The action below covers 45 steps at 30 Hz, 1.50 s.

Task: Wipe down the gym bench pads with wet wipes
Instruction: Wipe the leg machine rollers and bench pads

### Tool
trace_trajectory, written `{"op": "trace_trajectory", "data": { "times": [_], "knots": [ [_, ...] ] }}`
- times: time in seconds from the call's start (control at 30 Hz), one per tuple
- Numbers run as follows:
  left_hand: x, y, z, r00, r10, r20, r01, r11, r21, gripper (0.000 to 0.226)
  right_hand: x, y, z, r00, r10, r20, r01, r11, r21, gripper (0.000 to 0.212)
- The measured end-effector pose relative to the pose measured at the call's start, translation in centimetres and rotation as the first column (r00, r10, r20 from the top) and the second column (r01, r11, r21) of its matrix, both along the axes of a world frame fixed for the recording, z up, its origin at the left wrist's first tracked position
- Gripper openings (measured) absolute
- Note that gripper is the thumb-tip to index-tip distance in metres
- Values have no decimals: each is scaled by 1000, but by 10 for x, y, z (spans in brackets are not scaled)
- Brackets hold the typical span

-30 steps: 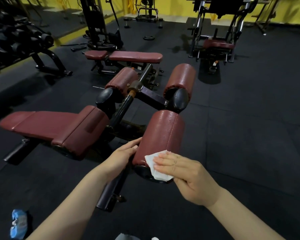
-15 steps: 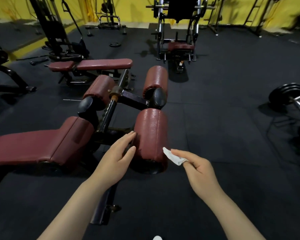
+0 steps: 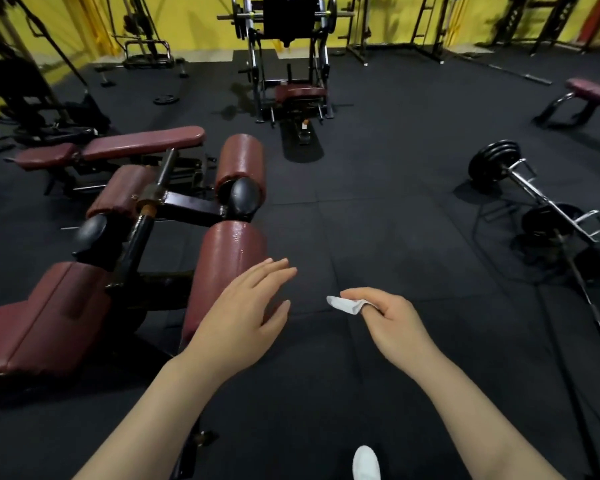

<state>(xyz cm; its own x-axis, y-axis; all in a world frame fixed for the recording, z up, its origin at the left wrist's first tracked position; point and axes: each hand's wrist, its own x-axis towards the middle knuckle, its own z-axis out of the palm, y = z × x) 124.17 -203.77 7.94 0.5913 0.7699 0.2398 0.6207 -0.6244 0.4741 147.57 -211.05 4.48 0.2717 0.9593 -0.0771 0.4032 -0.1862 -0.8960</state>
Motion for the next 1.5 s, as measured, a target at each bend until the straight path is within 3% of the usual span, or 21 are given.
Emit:
{"op": "trace_trajectory", "data": {
  "times": [0.4, 0.63, 0.8, 1.17, 1.37, 1.5],
  "knots": [
    [173, 60, -36, 990, 139, -2, -138, 982, -132, 50, 171, 78, -1, 998, 50, 24, -50, 998, -33, 47],
    [214, 101, -33, 960, 281, 2, -277, 947, -161, 52, 235, 139, -6, 985, 174, -1, -173, 978, -112, 38],
    [217, 138, -26, 926, 375, 29, -368, 919, -145, 55, 234, 201, -6, 962, 268, -49, -271, 959, -86, 38],
    [179, 229, -1, 853, 521, 29, -519, 853, -58, 54, 192, 335, 0, 905, 424, 19, -423, 905, -39, 41],
    [151, 256, 5, 731, 679, 71, -676, 734, -65, 54, 154, 397, 3, 822, 569, 22, -567, 822, -49, 40],
    [136, 280, 9, 648, 761, 17, -761, 648, -32, 56, 132, 441, 11, 762, 647, 38, -645, 763, -41, 35]
  ]
}}
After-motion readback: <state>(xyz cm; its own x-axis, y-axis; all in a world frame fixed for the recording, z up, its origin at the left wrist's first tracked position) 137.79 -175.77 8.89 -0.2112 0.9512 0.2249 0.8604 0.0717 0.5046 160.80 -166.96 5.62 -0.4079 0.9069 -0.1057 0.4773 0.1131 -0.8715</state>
